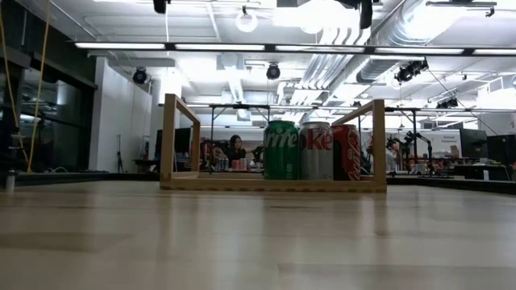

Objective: Place canned beverage on shelf
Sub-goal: Put the right green soda can on the shelf aligned with the other green soda can on the shelf

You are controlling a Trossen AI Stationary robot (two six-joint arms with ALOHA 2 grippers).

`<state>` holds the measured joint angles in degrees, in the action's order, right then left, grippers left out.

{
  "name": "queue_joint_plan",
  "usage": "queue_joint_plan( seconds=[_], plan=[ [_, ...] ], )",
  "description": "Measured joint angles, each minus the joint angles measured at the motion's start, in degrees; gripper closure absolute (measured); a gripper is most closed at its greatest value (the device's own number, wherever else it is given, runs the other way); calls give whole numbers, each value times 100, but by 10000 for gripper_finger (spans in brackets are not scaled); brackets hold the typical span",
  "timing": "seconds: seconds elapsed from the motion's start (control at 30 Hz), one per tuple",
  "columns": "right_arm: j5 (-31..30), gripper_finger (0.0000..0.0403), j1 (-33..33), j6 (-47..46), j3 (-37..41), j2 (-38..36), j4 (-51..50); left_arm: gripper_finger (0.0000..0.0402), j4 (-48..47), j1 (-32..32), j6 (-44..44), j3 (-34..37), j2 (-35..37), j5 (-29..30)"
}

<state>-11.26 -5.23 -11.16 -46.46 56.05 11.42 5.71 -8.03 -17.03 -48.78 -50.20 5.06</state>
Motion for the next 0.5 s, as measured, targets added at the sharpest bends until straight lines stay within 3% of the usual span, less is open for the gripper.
queue_joint_plan(
  seconds=[0.17, 0.33, 0.4, 0.5],
  plan=[
    [229, 402, -9, -532, 0, 2, 95, 226, 614, -4, -85, 519, 178, 13],
    [1289, 402, -120, -685, 0, 2, 318, 369, 602, -23, 353, 519, 182, 11],
    [1380, 402, -125, -684, 0, 2, 365, 390, 601, -86, 405, 519, 182, 11],
    [1365, 402, -127, -684, 0, 4, 356, 376, 587, -209, 376, 519, 178, 53]
  ],
)
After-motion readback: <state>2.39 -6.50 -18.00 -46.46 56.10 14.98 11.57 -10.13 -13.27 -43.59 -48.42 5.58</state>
